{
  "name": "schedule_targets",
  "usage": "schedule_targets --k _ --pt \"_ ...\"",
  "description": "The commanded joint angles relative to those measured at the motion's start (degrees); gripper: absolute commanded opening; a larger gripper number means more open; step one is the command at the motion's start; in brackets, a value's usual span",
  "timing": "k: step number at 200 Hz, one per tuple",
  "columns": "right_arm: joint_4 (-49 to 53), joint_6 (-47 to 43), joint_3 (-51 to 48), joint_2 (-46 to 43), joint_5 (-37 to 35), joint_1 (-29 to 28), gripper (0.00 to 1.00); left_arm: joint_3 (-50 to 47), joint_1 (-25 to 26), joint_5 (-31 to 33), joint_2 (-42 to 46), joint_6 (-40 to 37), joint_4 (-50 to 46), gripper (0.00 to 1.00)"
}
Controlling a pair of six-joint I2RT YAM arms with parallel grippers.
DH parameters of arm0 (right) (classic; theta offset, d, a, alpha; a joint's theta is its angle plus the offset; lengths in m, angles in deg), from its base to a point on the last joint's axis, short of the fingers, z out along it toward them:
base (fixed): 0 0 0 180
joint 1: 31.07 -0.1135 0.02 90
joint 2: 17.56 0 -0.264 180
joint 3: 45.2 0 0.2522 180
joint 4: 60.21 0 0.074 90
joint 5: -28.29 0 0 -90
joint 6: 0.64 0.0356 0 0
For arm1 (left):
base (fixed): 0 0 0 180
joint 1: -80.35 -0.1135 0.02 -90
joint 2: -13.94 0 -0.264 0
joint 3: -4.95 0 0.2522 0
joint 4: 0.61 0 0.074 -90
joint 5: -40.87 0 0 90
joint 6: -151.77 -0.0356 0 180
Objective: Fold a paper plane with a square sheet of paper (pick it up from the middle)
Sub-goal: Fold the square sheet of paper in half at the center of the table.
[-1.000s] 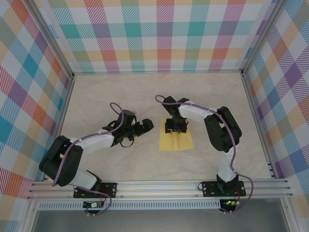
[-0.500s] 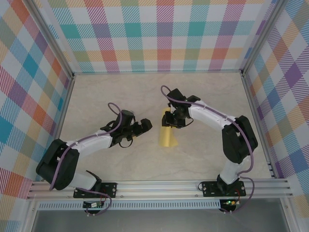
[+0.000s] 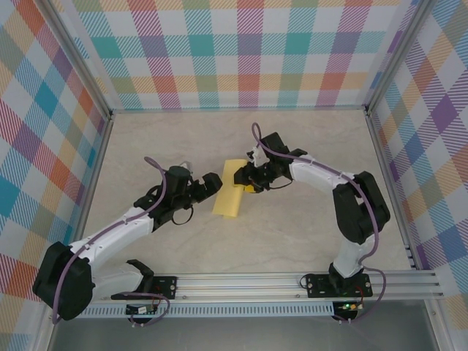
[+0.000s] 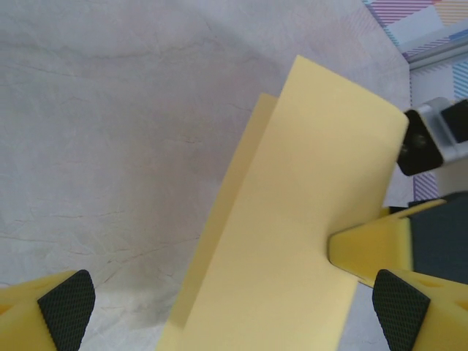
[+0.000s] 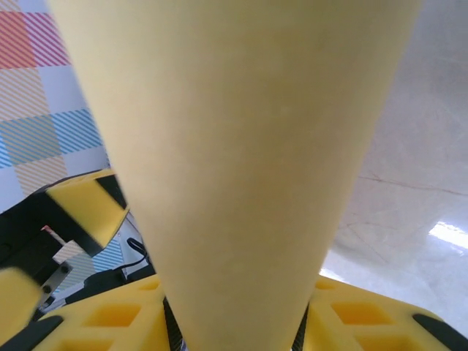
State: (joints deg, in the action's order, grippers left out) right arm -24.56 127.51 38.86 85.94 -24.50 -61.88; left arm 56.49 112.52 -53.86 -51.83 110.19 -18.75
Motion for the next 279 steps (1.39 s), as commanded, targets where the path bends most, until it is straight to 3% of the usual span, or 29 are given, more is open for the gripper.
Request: schedule_targets --k 1,52,103,145,213,279 --pt "-1.2 -2.6 -1.3 3.8 4.4 1.6 0.42 -1.0 -0.2 1.8 -1.0 1.6 1.0 1.0" --pt "1.8 -7.0 -1.0 6.7 3.6 5.1 0.44 3.7 -0.2 2.5 -9.4 3.0 3.9 1.0" --pt "4.1 -5.0 -3.7 7.0 5.6 6.7 0.45 7.1 -0.2 -3.4 -14.4 10.4 3.9 1.0" --pt "5.7 -6.8 -1.5 8.1 3.7 7.6 0.45 10.5 -0.2 -2.2 -18.9 4.5 3.5 1.0" --pt "8.0 -11.8 -1.3 7.7 2.4 8.6 0.47 9.5 1.1 -3.3 -21.1 4.2 6.9 1.0" --pt "8.5 -11.0 -2.9 6.0 -3.4 8.6 0.5 9.3 1.5 -6.0 -22.1 4.8 8.0 1.0"
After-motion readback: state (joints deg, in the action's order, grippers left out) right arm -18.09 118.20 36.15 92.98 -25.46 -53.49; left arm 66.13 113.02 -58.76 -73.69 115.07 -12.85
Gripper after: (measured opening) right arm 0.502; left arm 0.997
